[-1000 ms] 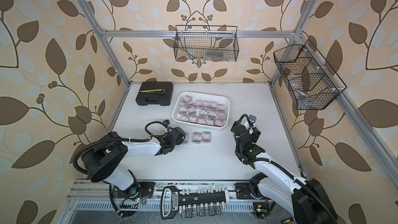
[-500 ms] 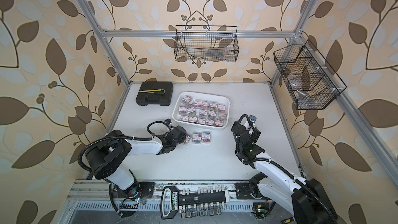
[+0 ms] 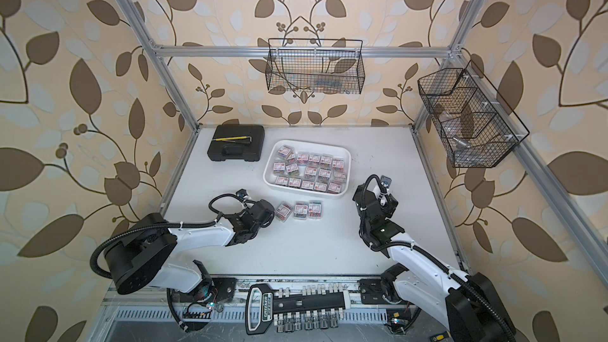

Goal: Take the paper clips out of the storage box
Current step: Move the boxed paper clips to the center of the board.

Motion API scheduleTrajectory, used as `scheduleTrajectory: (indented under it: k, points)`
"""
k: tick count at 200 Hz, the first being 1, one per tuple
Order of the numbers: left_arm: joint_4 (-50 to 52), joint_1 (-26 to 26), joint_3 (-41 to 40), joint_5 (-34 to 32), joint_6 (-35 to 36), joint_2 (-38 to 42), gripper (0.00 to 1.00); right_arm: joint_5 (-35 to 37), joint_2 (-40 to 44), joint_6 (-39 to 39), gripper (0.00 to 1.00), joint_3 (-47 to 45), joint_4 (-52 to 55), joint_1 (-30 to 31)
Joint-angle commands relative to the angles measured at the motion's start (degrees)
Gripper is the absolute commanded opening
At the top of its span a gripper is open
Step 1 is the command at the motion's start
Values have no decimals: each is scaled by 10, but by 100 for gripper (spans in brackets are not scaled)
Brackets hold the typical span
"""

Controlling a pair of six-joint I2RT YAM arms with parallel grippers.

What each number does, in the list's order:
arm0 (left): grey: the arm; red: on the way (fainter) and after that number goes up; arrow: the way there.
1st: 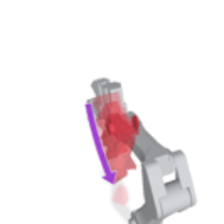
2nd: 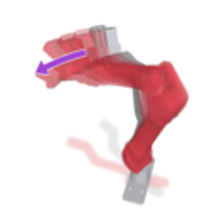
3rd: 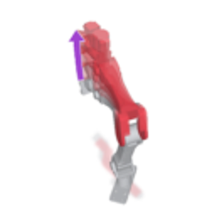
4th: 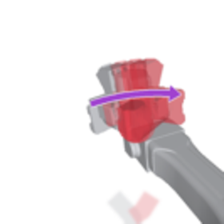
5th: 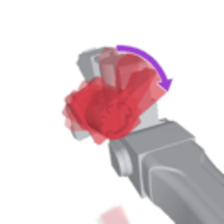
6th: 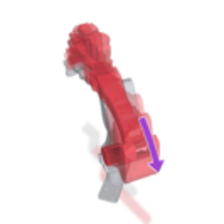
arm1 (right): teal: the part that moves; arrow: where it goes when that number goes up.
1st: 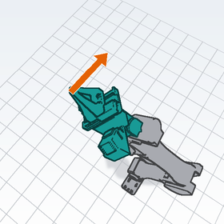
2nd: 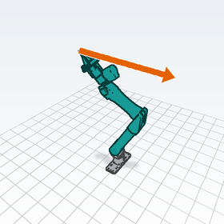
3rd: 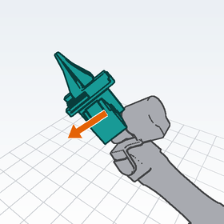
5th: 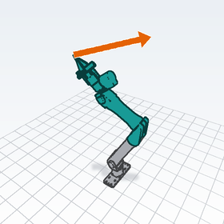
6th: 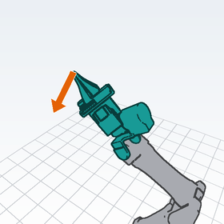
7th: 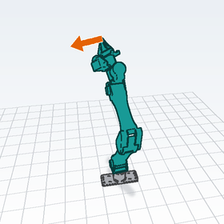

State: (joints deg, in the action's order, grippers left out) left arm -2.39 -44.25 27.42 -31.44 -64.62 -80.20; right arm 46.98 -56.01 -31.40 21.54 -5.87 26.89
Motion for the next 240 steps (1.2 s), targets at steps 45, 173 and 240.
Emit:
scheduleTrajectory:
  k: [45, 173, 240]
  points:
    - [11, -60, -32, -36, -16, 62, 22, 18, -2, 6, 100, 10, -3, 4]
    - [-111, -114, 23, 0, -31, -81, 27, 20, -4, 4, 100, 12, -2, 5]
    - [-97, -122, 35, -7, -27, -75, 28, 20, -5, 5, 100, 12, -2, 5]
